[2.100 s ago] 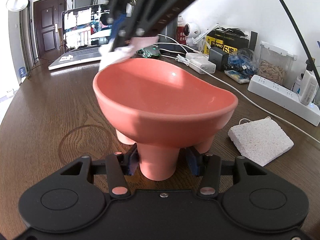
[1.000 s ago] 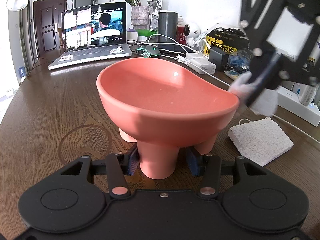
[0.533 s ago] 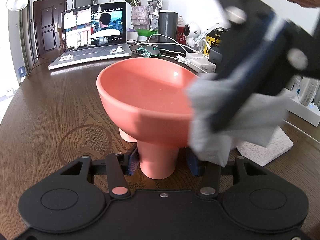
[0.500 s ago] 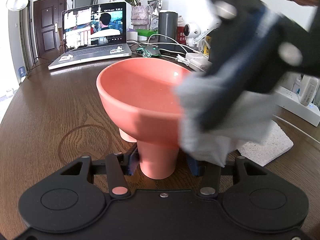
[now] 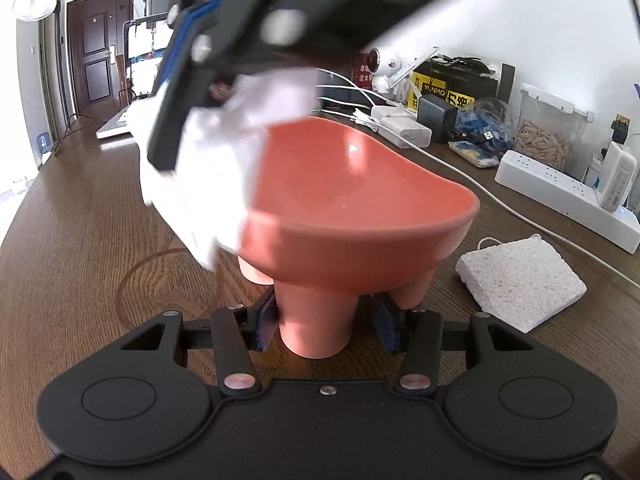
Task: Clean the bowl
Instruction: 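Wipe along the bowl's rim with the tissue in the right gripper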
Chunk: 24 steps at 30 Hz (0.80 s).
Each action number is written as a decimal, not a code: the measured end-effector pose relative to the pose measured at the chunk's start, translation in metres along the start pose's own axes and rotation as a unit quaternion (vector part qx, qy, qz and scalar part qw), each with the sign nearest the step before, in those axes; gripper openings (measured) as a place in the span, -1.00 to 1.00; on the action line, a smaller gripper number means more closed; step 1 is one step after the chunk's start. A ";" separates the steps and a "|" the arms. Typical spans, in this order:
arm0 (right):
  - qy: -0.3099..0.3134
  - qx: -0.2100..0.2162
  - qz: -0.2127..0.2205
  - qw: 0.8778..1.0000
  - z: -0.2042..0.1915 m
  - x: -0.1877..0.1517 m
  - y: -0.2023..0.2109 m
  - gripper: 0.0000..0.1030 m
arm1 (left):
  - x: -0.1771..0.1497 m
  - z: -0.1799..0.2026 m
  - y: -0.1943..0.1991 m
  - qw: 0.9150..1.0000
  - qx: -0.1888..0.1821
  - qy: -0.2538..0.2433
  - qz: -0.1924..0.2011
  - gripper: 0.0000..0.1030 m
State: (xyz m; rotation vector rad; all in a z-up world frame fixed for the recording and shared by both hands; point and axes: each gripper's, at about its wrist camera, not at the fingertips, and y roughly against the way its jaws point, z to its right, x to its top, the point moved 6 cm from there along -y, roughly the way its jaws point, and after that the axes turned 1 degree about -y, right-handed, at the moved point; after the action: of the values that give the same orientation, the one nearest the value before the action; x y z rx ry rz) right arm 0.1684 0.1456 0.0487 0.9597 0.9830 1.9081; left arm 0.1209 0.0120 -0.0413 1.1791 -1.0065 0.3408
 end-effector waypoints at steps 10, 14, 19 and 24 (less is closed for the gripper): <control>-0.042 -0.036 -0.034 0.998 0.038 -0.032 -0.021 -0.95 | 0.000 -0.001 0.000 1.000 -0.001 0.001 0.000 -0.06; -0.067 -0.045 -0.055 0.995 0.044 -0.054 -0.018 -0.95 | 0.000 0.000 -0.001 1.000 -0.001 0.001 0.000 -0.06; -0.094 -0.052 -0.080 0.991 0.045 -0.082 -0.013 -0.95 | -0.001 -0.001 0.000 1.000 -0.001 0.001 0.000 -0.06; -0.113 -0.049 -0.098 0.988 0.042 -0.101 0.002 -0.95 | -0.001 0.000 -0.001 1.000 0.000 0.001 0.000 -0.06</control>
State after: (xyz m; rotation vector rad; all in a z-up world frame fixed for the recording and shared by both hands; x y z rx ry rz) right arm 0.2463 0.0691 0.0404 0.9598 0.8110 1.6302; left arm 0.1211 0.0121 -0.0424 1.1777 -1.0058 0.3415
